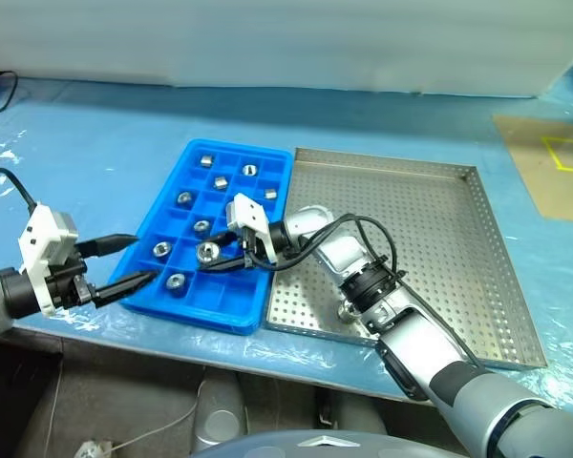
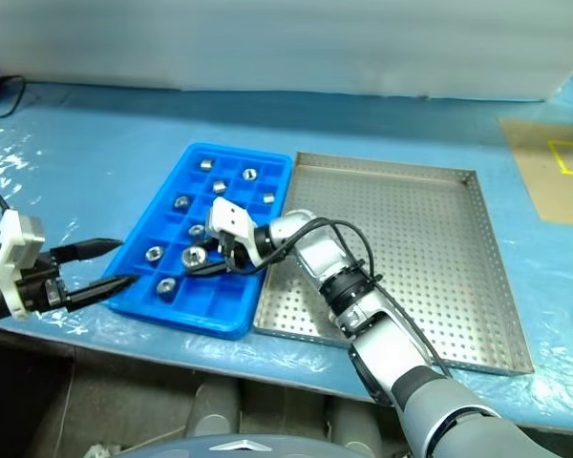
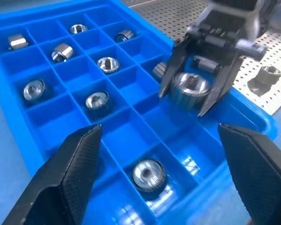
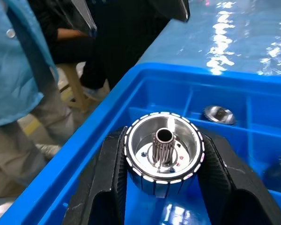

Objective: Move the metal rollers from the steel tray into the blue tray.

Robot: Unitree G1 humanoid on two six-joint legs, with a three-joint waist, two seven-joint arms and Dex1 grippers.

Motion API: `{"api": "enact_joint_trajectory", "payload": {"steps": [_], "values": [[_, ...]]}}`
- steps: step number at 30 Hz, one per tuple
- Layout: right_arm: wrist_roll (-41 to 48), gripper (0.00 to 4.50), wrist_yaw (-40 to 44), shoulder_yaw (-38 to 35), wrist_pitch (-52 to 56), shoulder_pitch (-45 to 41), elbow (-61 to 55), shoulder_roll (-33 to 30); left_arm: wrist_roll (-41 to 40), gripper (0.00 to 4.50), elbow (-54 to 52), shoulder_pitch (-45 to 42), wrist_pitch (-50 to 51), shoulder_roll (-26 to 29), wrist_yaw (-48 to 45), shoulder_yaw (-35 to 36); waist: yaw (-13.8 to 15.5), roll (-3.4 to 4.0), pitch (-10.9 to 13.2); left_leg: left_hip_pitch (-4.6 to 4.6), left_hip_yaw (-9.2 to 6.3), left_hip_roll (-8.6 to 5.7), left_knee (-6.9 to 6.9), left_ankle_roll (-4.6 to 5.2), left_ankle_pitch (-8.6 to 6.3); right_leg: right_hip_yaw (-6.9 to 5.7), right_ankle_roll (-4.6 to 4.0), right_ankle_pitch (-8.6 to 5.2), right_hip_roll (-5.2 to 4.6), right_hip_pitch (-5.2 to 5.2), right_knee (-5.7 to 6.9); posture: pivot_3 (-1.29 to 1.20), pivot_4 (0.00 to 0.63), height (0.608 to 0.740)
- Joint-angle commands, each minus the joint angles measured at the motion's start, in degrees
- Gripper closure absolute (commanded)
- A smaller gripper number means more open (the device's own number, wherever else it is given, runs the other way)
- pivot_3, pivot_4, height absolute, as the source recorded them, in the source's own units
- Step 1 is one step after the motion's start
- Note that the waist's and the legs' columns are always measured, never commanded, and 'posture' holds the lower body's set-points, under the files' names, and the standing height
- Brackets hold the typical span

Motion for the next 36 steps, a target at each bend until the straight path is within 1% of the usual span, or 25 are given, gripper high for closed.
{"api": "enact_joint_trajectory", "payload": {"steps": [1,4,7,16,18,20,23,26,30,33,36], "values": [[-2.95,2.86,-1.76,-0.05,-6.88,-1.34,4.33,1.28,-2.85,0.27,-5.28,2.2,0.67,-1.39,3.45,3.05,0.99,0.01,0.0,0.0,0.0,0.04,0.0,-0.01,0.0,0.0,0.0,0.0,0.0,-0.01,0.05,0.47,0.15,0.74],[-3.47,2.86,-2.35,-1.25,-8.72,-1.62,6.89,1.96,-3.63,0.27,-6.33,3.6,0.27,-1.87,4.88,2.75,1.77,0.02,0.0,0.02,-0.01,0.16,-0.02,-0.05,0.02,0.05,0.01,-0.01,0.02,0.0,0.11,0.47,0.15,0.74],[-3.77,2.86,-2.51,-2.27,-9.59,-1.74,7.54,1.7,-4.47,0.27,-5.67,2.94,0.04,-1.36,5.86,2.07,2.26,0.03,-0.01,0.04,-0.01,0.24,-0.02,-0.08,0.04,0.05,0.0,-0.03,0.06,-0.01,0.18,0.45,0.15,0.74],[-3.07,2.86,-3.87,-5.21,-9.52,-0.84,4.85,0.79,-2.8,0.27,-0.1,-4.58,-2.12,0.87,5.52,-5.89,2.17,-0.01,-0.04,0.0,-0.01,0.23,0.03,-0.16,0.09,0.04,-0.01,-0.03,0.09,-0.05,0.23,0.37,0.15,0.74],[-2.78,2.09,-3.66,-5.75,-8.99,-0.68,4.18,0.33,-2.51,0.27,1.04,-6.1,-2.58,1.1,5.37,-7.46,2.05,-0.01,-0.04,-0.02,-0.01,0.26,0.05,-0.16,0.09,0.03,-0.01,-0.03,0.12,-0.08,0.23,0.35,0.15,0.74],[-2.77,1.48,-3.0,-5.86,-8.43,-0.18,3.25,-0.32,-2.23,0.27,2.01,-7.31,-3.07,1.33,5.08,-8.82,1.89,-0.02,-0.04,-0.03,0.0,0.25,0.06,-0.18,0.1,0.03,-0.01,-0.03,0.12,-0.09,0.24,0.33,0.15,0.74],[-3.81,0.51,-4.79,-5.81,-7.03,0.48,1.87,-0.97,-1.69,0.27,3.83,-9.17,-3.88,1.73,4.48,-10.76,1.45,-0.03,-0.05,-0.03,0.0,0.26,0.06,-0.24,0.14,0.02,-0.02,-0.04,0.13,-0.1,0.24,0.3,0.15,0.74],[-3.64,0.51,-6.47,-6.83,-8.09,0.66,0.23,-1.39,-1.37,0.27,5.9,-11.63,-4.65,2.13,3.49,-12.93,0.73,-0.03,-0.05,-0.03,0.0,0.26,0.07,-0.31,0.18,0.01,-0.02,-0.04,0.13,-0.1,0.28,0.26,0.15,0.74],[-0.44,0.51,-6.81,-9.99,-2.98,0.98,-6.72,-3.87,-0.81,0.27,9.07,-16.17,-5.61,1.78,1.79,-17.02,0.3,-0.02,-0.04,0.02,0.01,0.25,0.1,-0.42,0.25,0.02,-0.02,-0.04,0.12,-0.1,0.44,0.16,0.15,0.74],[1.43,0.51,-6.32,-12.73,2.65,3.61,-14.75,-9.5,-0.04,0.27,12.8,-21.73,-6.52,0.05,-0.1,-22.53,0.04,0.0,-0.05,0.06,0.01,0.26,0.13,-0.49,0.3,0.03,-0.02,-0.03,0.11,-0.03,0.51,0.07,0.15,0.74],[1.96,0.51,-5.64,-14.08,7.8,9.0,-24.82,-17.21,0.97,0.27,17.46,-27.86,-7.19,-2.81,-2.88,-28.39,-0.59,-0.04,-0.09,0.11,0.03,0.19,0.22,-0.74,0.44,0.02,-0.02,-0.03,0.08,0.16,0.49,-0.01,0.15,0.74]]}}
